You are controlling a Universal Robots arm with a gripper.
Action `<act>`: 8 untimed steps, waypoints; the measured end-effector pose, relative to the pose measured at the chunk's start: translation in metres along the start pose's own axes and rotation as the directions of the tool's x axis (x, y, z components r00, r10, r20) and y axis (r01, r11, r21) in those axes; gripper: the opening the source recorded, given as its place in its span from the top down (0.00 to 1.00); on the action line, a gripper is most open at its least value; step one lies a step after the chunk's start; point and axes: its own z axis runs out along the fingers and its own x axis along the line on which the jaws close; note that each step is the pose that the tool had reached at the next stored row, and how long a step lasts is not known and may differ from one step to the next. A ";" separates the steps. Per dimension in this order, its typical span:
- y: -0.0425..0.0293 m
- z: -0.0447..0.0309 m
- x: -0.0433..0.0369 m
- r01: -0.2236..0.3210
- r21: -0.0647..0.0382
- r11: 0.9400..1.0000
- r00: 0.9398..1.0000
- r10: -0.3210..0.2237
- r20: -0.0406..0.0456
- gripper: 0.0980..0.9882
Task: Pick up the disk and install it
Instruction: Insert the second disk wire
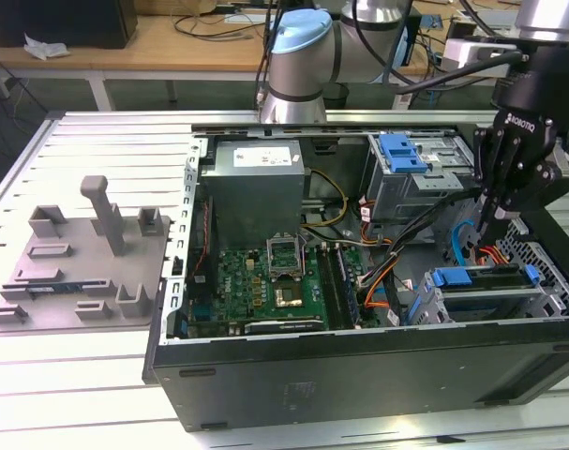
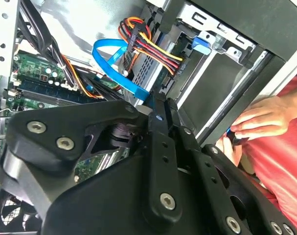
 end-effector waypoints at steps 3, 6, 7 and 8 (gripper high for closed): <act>0.0000 0.0009 -0.0003 -0.004 -0.001 1.000 1.000 0.004 0.000 0.93; 0.0000 0.0019 -0.0006 -0.009 -0.003 1.000 1.000 0.009 0.000 0.93; 0.0000 0.0021 -0.0006 -0.011 -0.003 1.000 1.000 0.011 0.000 0.93; -0.0001 0.0025 -0.0005 -0.012 -0.004 1.000 1.000 0.012 0.001 0.93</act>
